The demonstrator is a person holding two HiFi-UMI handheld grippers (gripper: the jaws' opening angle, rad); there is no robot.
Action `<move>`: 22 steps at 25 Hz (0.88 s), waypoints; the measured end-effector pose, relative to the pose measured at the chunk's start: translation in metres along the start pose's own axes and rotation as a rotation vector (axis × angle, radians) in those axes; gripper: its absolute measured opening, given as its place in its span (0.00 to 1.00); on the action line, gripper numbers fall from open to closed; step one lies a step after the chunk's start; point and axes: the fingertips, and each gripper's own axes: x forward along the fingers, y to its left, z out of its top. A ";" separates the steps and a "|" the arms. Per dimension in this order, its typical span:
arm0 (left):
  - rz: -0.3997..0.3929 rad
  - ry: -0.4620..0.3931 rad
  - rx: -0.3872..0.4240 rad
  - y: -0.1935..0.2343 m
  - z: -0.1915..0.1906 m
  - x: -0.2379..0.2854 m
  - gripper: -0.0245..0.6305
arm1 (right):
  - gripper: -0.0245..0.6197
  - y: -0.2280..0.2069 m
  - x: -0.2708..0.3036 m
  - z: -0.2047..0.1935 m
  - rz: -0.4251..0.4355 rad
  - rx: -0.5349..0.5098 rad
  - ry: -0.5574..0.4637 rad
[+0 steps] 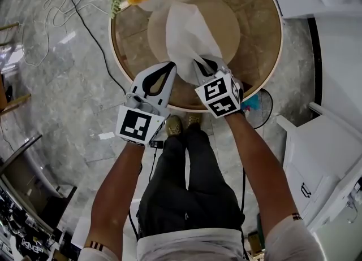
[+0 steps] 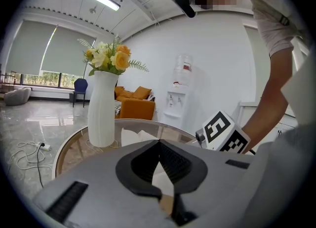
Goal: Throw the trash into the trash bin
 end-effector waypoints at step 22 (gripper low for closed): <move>-0.110 -0.050 0.027 -0.060 0.026 -0.017 0.04 | 0.05 -0.001 -0.110 0.015 -0.216 0.154 -0.239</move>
